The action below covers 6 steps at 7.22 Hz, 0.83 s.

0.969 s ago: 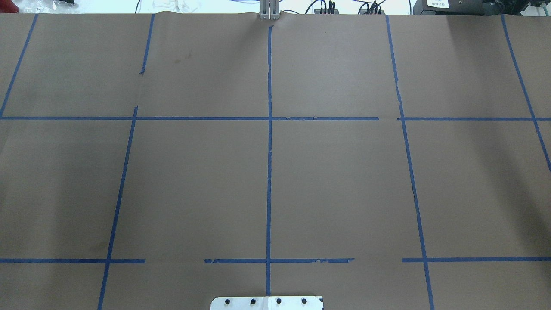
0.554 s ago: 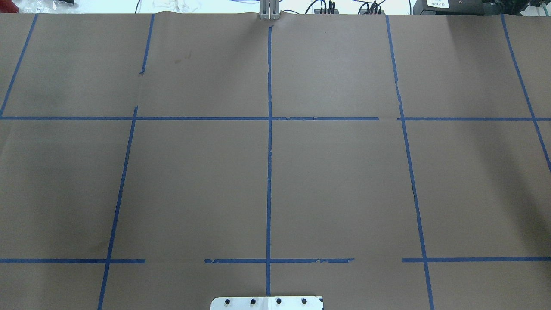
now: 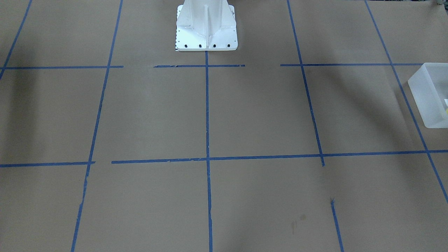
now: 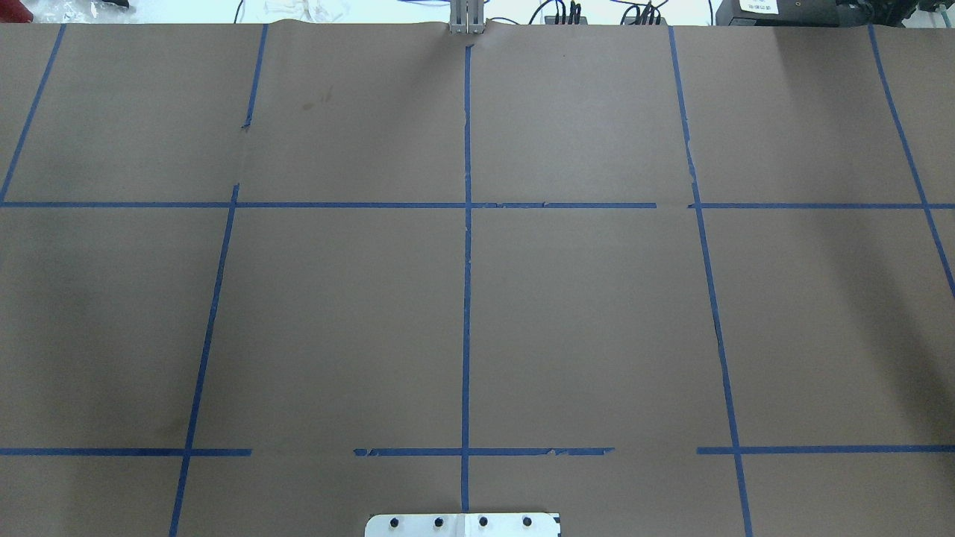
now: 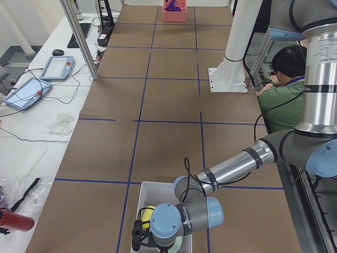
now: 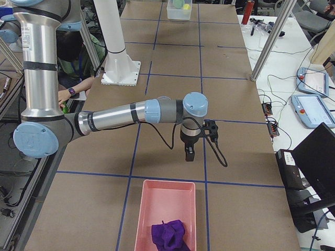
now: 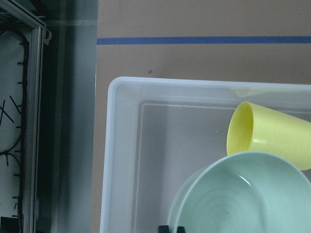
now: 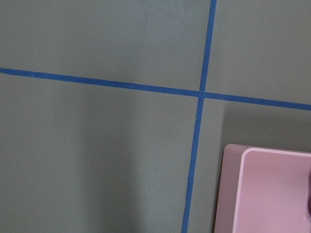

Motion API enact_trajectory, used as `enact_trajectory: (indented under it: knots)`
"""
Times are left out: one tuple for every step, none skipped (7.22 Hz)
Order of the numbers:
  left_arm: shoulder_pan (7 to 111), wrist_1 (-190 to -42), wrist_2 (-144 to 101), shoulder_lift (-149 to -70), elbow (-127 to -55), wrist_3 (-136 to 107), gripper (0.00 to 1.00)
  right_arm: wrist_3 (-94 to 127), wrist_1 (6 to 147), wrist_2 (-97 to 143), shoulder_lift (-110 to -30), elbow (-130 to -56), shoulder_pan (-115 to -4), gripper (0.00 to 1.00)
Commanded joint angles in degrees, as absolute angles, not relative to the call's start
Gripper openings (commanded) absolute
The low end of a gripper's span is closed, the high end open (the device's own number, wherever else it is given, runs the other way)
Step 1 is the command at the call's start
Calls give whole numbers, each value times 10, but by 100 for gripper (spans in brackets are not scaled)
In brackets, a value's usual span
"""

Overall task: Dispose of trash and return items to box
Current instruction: 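Lower the pale green bowl into the clear bin beside the yellow cup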

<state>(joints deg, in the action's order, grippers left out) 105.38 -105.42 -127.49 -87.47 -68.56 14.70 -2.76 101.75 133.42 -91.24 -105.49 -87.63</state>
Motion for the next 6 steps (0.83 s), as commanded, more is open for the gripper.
enact_trajectory:
  knots:
    - [1057,-1056,-1274,-875,-693,146,100,-27,1017,1335,-911,-1056,-876,100]
    - [1056,-1056,-1274,-876,-727,141,100,-27,1017,1335,-912,-1056,-876,100]
    - [1056,-1056,-1274,-879,-773,140,100,-27,1017,1335,-912,-1056,-876,100]
    - [1056,-1054,-1274,-882,-818,121,100,-27,1017,1335,-911,-1056,-876,100]
    - [1056,-1056,-1277,-880,-870,93,100,-27,1017,1335,-912,-1056,-876,100]
    - [1054,-1063,-1281,-875,-898,94,100,-28,1017,1334,-912,-1055,-876,100]
